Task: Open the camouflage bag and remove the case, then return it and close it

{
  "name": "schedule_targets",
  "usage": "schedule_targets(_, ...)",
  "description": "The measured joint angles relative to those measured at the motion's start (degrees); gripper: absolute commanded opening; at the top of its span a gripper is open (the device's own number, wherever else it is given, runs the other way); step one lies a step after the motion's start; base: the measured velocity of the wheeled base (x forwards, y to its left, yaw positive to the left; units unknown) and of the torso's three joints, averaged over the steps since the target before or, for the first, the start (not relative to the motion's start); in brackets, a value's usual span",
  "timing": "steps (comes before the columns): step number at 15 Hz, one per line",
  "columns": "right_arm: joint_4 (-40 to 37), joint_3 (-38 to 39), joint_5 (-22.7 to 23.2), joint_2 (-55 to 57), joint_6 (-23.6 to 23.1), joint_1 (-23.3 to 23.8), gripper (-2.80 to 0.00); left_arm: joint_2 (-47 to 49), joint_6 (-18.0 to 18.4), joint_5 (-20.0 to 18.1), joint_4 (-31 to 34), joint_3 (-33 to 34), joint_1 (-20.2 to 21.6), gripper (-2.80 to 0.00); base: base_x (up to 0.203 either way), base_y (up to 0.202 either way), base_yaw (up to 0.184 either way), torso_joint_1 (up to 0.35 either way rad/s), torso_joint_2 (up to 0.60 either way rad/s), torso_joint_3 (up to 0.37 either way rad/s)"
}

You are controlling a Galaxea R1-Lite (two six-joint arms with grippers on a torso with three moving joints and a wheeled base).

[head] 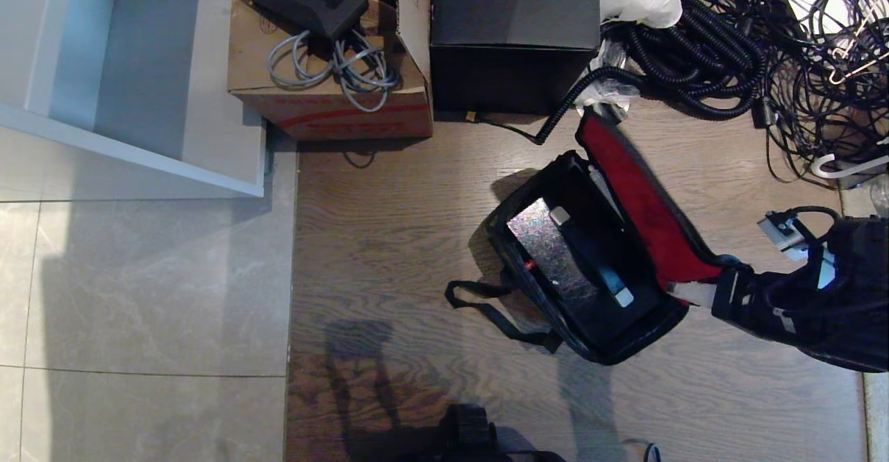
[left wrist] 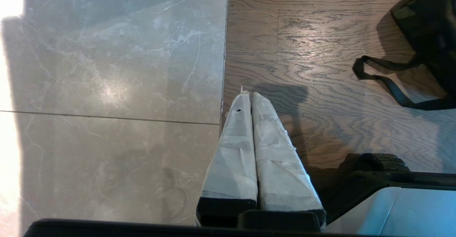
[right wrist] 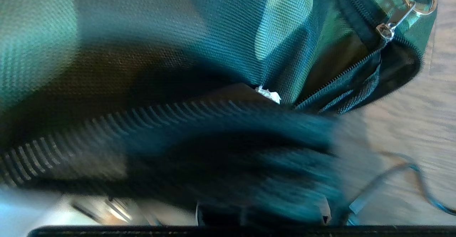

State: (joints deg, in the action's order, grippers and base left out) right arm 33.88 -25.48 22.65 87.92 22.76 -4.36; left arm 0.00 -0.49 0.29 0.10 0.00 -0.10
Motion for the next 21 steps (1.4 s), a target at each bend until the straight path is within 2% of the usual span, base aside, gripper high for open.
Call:
schedule_targets(3, -4.17, 4.96, -4.53, -4.63, -7.32, -6.27, -2.8, 0.02, 0.01, -0.01, 0.0, 0.0, 0.02, -2.8, 0.0, 0.0, 0.0, 0.0, 0.0, 0.0)
schedule_targets(4, -5.68, 6.26, -6.77, -5.46, -10.54, -7.22, 0.0, 0.02, -0.02, -0.02, 0.0, 0.0, -0.01, -2.8, 0.0, 0.0, 0.0, 0.0, 0.0, 0.0)
schedule_targets(6, -9.06, 8.17, -8.91, -6.37, -15.48, -8.14, 0.0, 0.02, 0.01, 0.0, -0.05, 0.0, 0.05, -2.8, 0.0, 0.0, 0.0, 0.0, 0.0, 0.0)
schedule_targets(9, -8.91, 8.87, -8.38, -7.15, -15.34, -10.22, 0.0, 0.02, -0.02, -0.01, -0.02, 0.0, 0.08, -2.8, 0.0, 0.0, 0.0, 0.0, 0.0, 0.0)
schedule_targets(12, -4.25, 8.29, -4.72, -7.42, -10.85, -15.36, 0.0, 0.02, -0.03, 0.0, -0.02, 0.0, 0.02, -2.8, 0.0, 0.0, 0.0, 0.0, 0.0, 0.0)
schedule_targets(14, -0.6, 7.78, -4.24, -7.46, -6.49, -20.64, 0.0, 0.02, -0.02, -0.03, 0.01, 0.0, 0.02, -2.8, 0.0, 0.0, 0.0, 0.0, 0.0, 0.0)
schedule_targets(16, -0.19, 7.03, -4.46, -7.9, -2.0, -24.48, 0.0, 0.02, -0.02, -0.02, 0.0, 0.0, 0.0, -2.8, 0.0, 0.0, 0.0, 0.0, 0.0, 0.0)
schedule_targets(17, -0.25, 6.88, -5.15, -8.53, -1.32, -24.32, -1.22, 0.0, 0.0, -0.02, 0.0, 0.0, 0.0, -2.8, 0.0, 0.0, 0.0, 0.0, 0.0, 0.0)
schedule_targets(18, -0.6, 6.86, -6.28, -9.42, -0.98, -22.37, -2.8, 0.01, 0.01, -0.04, 0.0, 0.0, 0.0, -2.8, 0.0, 0.0, 0.0, 0.0, 0.0, 0.0)
schedule_targets(21, -4.09, 7.31, -8.47, -14.38, -1.01, -12.99, -2.8, 0.01, -0.02, 0.0, -0.02, 0.0, 0.0, -2.8, 0.0, 0.0, 0.0, 0.0, 0.0, 0.0)
